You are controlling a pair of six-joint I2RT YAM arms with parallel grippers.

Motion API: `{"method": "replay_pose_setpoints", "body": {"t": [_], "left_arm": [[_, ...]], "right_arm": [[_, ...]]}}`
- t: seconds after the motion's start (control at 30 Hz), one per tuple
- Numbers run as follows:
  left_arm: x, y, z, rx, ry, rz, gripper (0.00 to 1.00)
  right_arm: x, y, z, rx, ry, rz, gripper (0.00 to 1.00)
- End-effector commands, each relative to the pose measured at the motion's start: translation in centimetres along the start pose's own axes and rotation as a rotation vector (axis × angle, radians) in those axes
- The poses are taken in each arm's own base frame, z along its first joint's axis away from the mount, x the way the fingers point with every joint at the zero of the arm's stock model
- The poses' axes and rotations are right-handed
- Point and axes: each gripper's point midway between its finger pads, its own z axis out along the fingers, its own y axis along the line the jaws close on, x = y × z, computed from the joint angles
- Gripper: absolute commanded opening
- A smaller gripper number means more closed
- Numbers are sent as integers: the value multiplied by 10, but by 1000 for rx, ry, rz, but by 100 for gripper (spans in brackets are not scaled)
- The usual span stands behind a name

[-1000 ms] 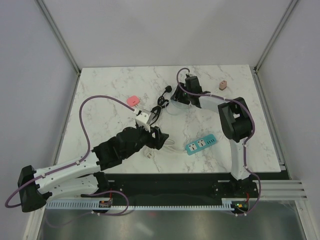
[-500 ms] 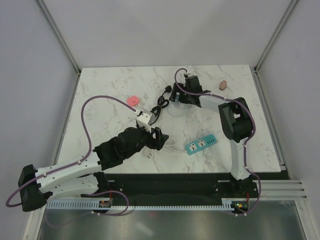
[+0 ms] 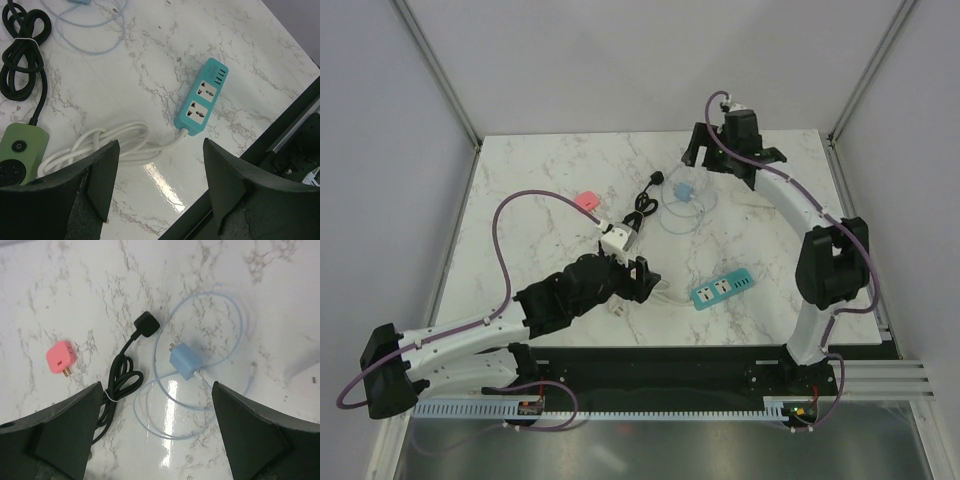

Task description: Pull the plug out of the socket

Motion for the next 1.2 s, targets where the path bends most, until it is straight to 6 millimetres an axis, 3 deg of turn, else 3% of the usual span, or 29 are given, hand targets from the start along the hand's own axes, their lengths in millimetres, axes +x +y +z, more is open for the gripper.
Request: {"method": "replay_pose_setpoints", "body": {"t": [0.0,0.1,0.13,0.17,0.2,0.27,0.33,0.37,0.4,0.57,0.7,1.0,1.17], "left_arm": [[-15,-9,2,26,-43,-43,74],[-14,-10,2,30,-39,-47,74],[-13,-10,3,31,-36,-50,74],[-12,-11,3,35,-31,-50,74],[-13,-12,4,38,-31,-51,74],[-11,-15,6,47,-21,-50,74],[-12,-17,7,52,-17,-53,74],[-11,-18,8,58,-11,-53,74],[-13,-19,8,61,-13,-57,74],[-12,-21,10,63,-5,-57,74],[-15,-23,12,69,-6,-57,73],[-20,-25,12,76,-14,-34,73],[-22,-21,10,59,-29,-23,73]], "right_arm": [[-40,-36,-46,59,-83,102,98],[-33,-85,-59,156,-104,198,98],[-35,-91,-67,161,-129,229,98],[-13,-105,-65,180,-99,258,98],[-21,-117,-72,181,-151,288,98],[-1,-132,-68,154,-174,384,98],[-2,-155,-80,135,-244,478,98],[23,-161,-76,116,-222,556,98],[10,-167,-80,79,-294,564,98],[27,-181,-71,56,-359,582,97],[46,-198,-50,77,-349,631,93],[65,-219,-14,69,-355,772,86],[69,-232,-7,113,-379,801,84]]}}
